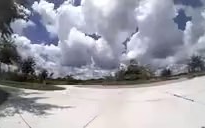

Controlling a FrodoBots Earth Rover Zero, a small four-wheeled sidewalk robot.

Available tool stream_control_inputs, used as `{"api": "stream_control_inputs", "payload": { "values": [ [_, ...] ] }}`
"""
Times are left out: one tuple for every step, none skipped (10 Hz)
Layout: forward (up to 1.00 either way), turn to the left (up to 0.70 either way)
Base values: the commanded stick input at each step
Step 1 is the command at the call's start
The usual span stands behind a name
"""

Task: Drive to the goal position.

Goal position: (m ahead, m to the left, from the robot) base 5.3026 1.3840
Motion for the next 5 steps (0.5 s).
{"api": "stream_control_inputs", "payload": {
  "values": [
    [0.7, 0.0],
    [0.7, 0.0],
    [0.7, 0.0],
    [0.7, 0.0],
    [0.7, 0.0]
  ]
}}
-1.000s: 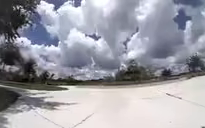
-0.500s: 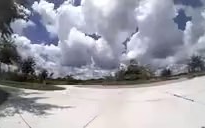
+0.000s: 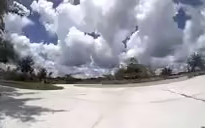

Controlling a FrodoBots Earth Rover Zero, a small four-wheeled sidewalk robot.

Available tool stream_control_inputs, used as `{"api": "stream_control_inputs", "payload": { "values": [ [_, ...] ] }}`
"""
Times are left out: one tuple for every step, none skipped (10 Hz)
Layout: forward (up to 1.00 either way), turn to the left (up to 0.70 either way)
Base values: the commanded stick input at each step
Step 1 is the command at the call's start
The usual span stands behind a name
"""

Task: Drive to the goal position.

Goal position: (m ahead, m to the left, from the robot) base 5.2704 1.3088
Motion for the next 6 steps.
{"api": "stream_control_inputs", "payload": {
  "values": [
    [0.7, 0.0],
    [0.7, 0.0],
    [0.7, 0.0],
    [0.7, 0.0],
    [0.7, 0.0],
    [0.7, 0.05]
  ]
}}
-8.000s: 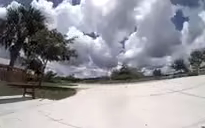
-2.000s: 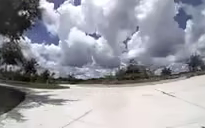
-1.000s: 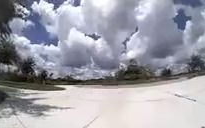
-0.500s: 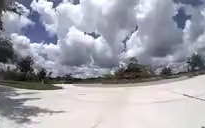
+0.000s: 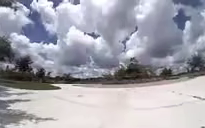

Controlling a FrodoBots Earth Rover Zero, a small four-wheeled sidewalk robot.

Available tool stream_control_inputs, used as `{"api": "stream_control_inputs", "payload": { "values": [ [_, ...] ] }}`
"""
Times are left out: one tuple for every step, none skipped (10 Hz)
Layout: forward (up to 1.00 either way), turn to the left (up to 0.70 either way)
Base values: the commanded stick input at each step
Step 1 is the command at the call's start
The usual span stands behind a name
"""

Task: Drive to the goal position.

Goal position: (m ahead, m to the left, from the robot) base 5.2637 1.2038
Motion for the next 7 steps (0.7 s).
{"api": "stream_control_inputs", "payload": {
  "values": [
    [0.7, 0.28],
    [0.7, 0.35],
    [0.7, 0.35],
    [0.7, 0.35],
    [0.7, 0.35],
    [0.7, 0.35],
    [0.7, 0.23]
  ]
}}
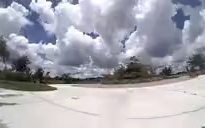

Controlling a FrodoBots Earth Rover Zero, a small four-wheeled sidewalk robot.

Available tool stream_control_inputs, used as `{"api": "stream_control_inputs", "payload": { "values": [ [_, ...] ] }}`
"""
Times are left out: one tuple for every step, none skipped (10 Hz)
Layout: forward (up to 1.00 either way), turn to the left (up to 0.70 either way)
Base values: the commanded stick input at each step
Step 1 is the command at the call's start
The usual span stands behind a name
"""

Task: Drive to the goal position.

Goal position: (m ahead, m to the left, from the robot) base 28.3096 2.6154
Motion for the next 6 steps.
{"api": "stream_control_inputs", "payload": {
  "values": [
    [0.7, 0.1],
    [0.7, 0.0],
    [0.7, 0.0],
    [0.7, 0.0],
    [0.7, 0.0],
    [0.7, 0.0]
  ]
}}
